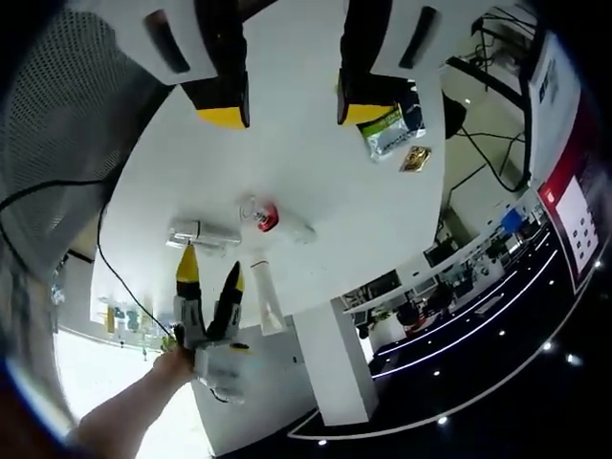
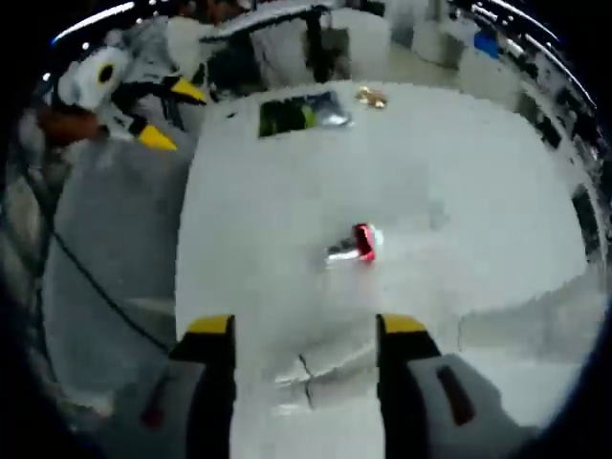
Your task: Arrange the skincare products in the storage area until every visible bottle or jar stands upright without overlapping.
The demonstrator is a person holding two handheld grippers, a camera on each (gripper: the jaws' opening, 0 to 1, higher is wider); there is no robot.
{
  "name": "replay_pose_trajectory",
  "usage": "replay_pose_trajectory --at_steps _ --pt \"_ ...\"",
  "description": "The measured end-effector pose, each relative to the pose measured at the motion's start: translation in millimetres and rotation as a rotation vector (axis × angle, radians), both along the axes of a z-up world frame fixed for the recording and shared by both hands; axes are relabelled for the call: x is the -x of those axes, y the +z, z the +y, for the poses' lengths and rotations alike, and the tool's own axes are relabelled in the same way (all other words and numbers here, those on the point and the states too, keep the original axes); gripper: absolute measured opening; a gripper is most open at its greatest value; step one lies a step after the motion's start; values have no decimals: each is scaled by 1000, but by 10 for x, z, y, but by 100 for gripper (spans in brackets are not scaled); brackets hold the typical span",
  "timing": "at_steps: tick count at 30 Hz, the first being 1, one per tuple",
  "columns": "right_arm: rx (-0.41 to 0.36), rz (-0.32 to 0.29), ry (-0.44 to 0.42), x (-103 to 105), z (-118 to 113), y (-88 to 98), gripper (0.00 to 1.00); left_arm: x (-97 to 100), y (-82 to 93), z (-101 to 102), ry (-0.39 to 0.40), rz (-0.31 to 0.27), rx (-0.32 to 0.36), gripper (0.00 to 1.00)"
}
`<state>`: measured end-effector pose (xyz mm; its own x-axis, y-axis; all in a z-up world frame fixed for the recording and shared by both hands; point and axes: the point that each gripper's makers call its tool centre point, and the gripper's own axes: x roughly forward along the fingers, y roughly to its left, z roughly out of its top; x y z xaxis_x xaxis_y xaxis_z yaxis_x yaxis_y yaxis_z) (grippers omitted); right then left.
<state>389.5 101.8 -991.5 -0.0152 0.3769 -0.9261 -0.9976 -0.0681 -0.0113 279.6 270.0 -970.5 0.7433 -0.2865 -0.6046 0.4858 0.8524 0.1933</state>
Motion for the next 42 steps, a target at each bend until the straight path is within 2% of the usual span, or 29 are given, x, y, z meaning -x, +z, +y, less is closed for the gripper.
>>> replay_pose_trajectory --at_steps 3,7,8,9,12,14,16,18,20,22,23,27,28,30,34,41,42 --pt "54 -114 176 -135 143 46 59 -3 18 4 1 -11 -4 37" --pt "207 -258 427 -379 201 -7 59 -3 17 8 0 -12 -10 37" --pt "228 -290 465 -439 218 -18 59 -3 17 8 0 -12 -10 37" --pt "248 -331 499 -516 240 -23 58 -2 15 9 0 -12 -11 37" --pt "283 -316 531 -580 266 -105 57 0 5 16 -2 -10 -21 36" --pt "313 -339 570 -655 292 -150 57 0 2 26 1 -9 -25 36" --pt "362 -367 623 -723 288 -200 57 2 -3 33 0 -8 -31 34" --pt "437 -427 668 -851 283 -233 55 -1 7 41 -4 -18 -42 31" --pt "401 -398 713 -792 382 -337 55 2 1 38 -5 -15 -40 31" --pt "404 -396 752 -778 409 -385 55 4 -13 41 -7 -11 -47 31" --pt "446 -409 817 -795 396 -452 55 4 -22 44 -6 -7 -49 31" --pt "461 -421 915 -779 434 -550 55 4 -36 55 -3 0 -52 31" --pt "469 -430 961 -786 432 -573 54 2 -37 59 -1 0 -52 31" --pt "505 -430 1049 -799 373 -617 53 1 -39 63 1 2 -52 31" --pt "546 -427 1150 -824 323 -713 51 -2 -41 75 5 2 -53 31" --pt "550 -393 1205 -792 341 -889 44 -3 -63 105 17 12 -55 30" --pt "548 -422 1208 -820 386 -880 40 -2 -66 108 18 13 -56 30"
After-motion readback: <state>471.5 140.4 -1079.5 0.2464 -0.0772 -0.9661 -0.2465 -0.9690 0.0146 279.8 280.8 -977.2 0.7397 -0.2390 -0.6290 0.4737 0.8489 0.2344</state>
